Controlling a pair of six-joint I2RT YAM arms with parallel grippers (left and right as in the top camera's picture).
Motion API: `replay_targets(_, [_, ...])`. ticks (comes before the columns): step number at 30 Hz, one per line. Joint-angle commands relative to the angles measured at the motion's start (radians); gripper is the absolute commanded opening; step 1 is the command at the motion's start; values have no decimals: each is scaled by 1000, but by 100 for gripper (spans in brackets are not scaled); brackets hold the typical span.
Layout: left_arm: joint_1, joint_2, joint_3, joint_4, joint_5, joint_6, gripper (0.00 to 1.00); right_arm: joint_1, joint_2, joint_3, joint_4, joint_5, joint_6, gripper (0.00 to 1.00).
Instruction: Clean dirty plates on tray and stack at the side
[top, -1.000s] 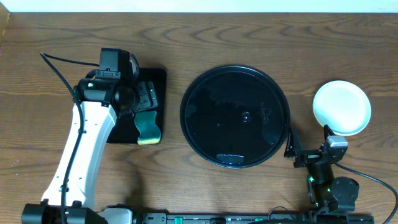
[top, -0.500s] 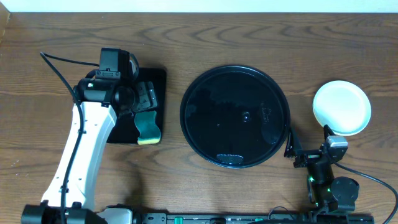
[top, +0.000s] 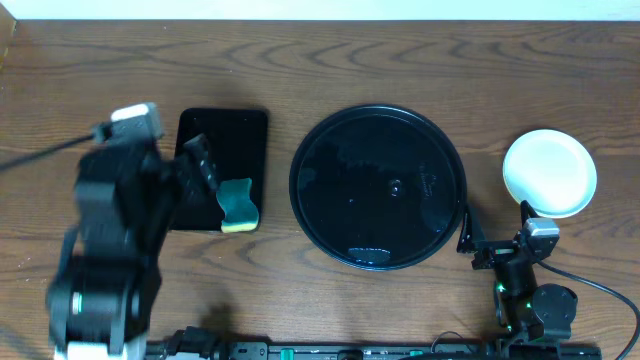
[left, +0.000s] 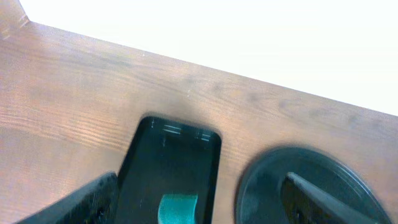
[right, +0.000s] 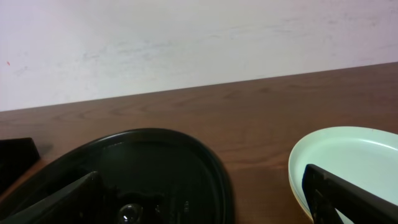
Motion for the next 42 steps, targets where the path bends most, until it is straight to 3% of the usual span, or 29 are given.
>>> replay_targets(1, [14, -137, -152, 107, -8, 48, 84, 9, -4, -2, -5, 7, -4, 99])
replay_targets(9, [85, -437, -563, 452, 140, 63, 84, 9, -4, -2, -5, 7, -4, 99])
replay_targets(19, [95, -804, -918, 553, 87, 89, 84, 9, -4, -2, -5, 7, -4, 99])
replay_targets(30, [83, -832, -1143, 817, 52, 89, 84, 9, -4, -2, -5, 7, -4, 99])
replay_targets(42, [66, -832, -1140, 795, 48, 89, 84, 9, -3, -2, -5, 6, -4, 99])
